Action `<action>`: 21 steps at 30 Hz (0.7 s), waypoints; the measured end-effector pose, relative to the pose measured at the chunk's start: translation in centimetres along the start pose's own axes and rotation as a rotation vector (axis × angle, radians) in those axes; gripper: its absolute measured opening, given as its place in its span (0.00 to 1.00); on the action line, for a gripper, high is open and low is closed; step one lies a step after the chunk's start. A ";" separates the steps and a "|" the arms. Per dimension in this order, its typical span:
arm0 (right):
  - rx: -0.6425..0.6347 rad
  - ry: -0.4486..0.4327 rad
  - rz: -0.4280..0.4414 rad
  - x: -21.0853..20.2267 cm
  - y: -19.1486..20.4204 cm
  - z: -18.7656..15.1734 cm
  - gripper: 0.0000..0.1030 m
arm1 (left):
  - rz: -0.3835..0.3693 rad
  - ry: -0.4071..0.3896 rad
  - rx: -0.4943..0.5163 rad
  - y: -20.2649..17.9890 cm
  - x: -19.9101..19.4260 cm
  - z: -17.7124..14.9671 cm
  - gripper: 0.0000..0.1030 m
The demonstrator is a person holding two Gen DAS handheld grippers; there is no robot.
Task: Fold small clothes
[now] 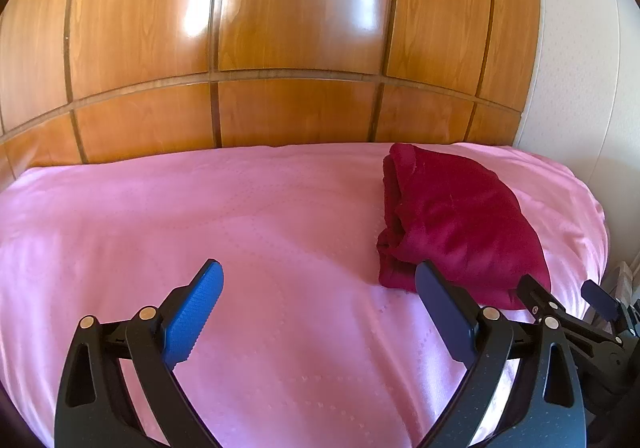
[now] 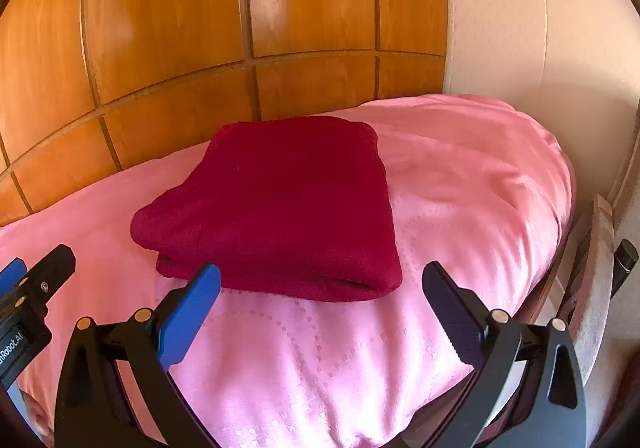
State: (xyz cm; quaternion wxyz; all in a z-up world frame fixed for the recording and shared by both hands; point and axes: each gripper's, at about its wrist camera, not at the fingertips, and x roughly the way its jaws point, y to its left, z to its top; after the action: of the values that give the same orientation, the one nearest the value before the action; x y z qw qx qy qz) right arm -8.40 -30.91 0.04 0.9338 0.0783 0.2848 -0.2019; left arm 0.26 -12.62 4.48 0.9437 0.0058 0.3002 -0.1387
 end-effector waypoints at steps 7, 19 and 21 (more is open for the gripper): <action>-0.003 -0.009 0.001 -0.3 0.3 0.0 0.98 | 0.000 -0.007 0.010 0.0 -0.1 -0.1 0.93; -0.004 -0.004 0.007 -0.1 0.1 0.1 0.98 | -0.003 -0.012 0.006 0.0 -0.1 -0.2 0.93; -0.006 0.000 0.007 0.0 0.1 0.2 0.98 | -0.004 -0.013 0.005 -0.1 -0.2 -0.2 0.93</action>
State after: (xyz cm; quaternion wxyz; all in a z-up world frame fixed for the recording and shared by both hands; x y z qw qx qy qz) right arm -8.28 -30.91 0.16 0.9348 0.0766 0.2849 -0.1978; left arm -0.01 -12.65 4.42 0.9453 0.0068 0.2938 -0.1415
